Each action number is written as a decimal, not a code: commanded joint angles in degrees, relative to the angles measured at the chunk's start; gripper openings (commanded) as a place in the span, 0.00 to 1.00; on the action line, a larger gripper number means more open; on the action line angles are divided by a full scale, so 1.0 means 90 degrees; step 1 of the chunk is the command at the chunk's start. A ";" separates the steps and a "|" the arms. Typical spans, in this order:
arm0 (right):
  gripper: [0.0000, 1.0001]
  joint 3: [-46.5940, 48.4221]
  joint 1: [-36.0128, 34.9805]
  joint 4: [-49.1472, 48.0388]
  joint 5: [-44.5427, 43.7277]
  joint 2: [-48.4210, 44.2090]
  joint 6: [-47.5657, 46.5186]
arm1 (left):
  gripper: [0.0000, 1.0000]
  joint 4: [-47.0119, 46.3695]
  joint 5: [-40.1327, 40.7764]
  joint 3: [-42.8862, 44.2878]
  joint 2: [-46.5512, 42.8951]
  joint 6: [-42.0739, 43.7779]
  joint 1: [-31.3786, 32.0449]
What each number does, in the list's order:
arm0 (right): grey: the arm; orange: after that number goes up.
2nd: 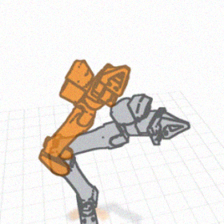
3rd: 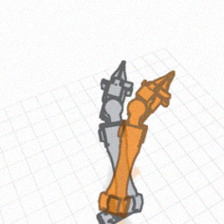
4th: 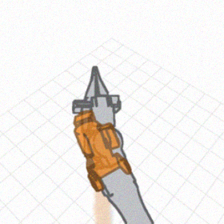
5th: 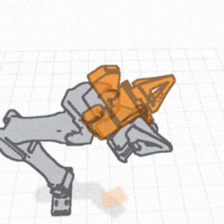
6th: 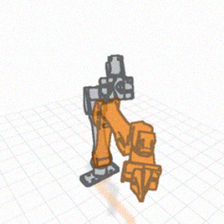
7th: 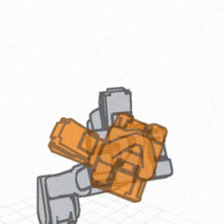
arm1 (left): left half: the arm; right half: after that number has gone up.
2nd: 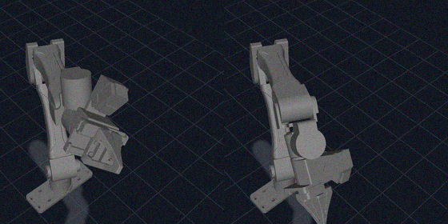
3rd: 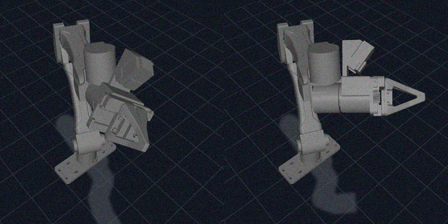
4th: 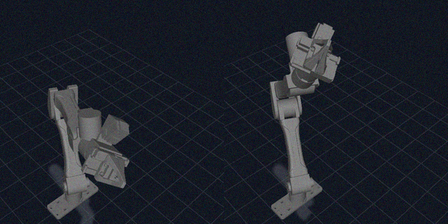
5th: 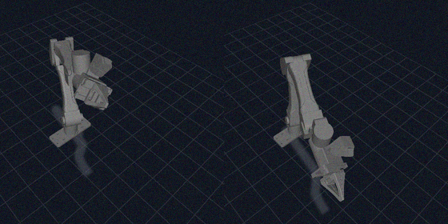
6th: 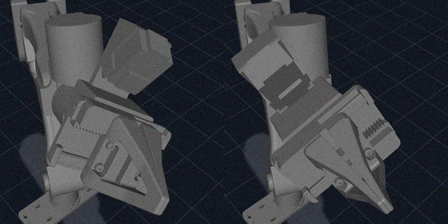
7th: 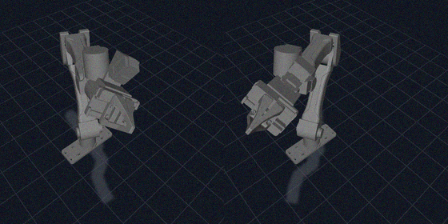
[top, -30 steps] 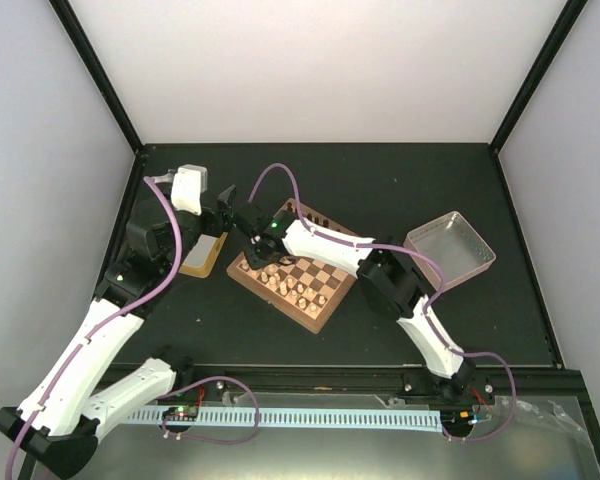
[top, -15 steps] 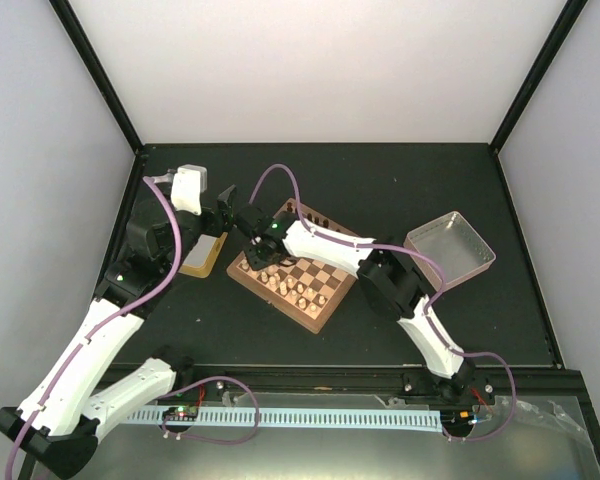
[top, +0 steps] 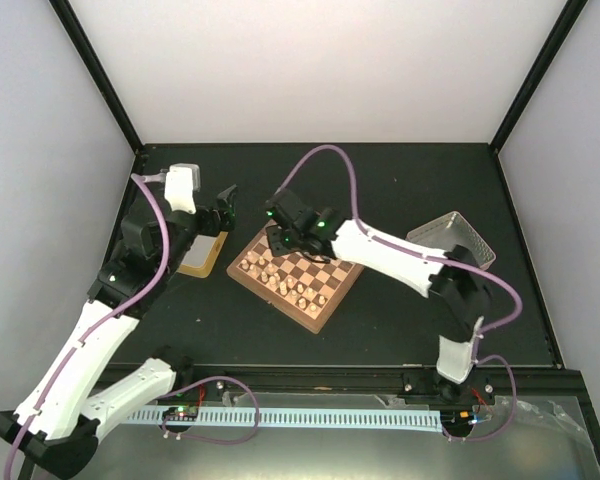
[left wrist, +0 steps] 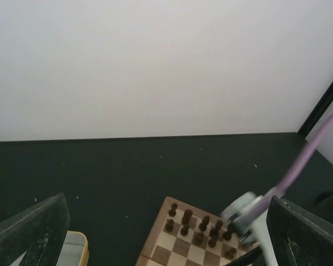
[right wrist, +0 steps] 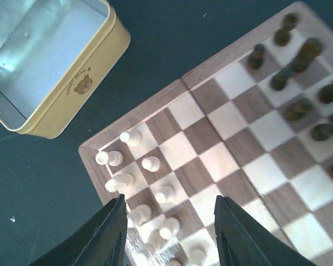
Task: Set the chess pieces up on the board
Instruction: Reset both arms
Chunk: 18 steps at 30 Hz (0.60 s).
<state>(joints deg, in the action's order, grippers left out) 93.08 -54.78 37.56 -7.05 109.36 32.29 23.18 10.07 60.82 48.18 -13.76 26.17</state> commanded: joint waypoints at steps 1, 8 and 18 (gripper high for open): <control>0.46 -0.1054 0.0252 -0.0750 -0.0334 -0.1085 0.0261 | 0.99 0.0544 -0.0565 0.0011 -0.0250 -0.0206 -0.0077; 0.53 -0.2797 0.0457 -0.0886 -0.1392 -0.3132 0.0185 | 0.99 0.0600 -0.0930 -0.0860 -0.0986 -0.0267 -0.0076; 0.86 -0.4463 0.0501 -0.0581 -0.3082 -0.6748 -0.0707 | 0.99 0.0937 -0.0810 -0.1015 -0.2400 -0.0230 -0.0077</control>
<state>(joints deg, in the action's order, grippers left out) 55.81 -50.50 31.73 -25.96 57.78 29.78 29.19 2.11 50.83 30.26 -15.31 25.87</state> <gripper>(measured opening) 0.827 0.990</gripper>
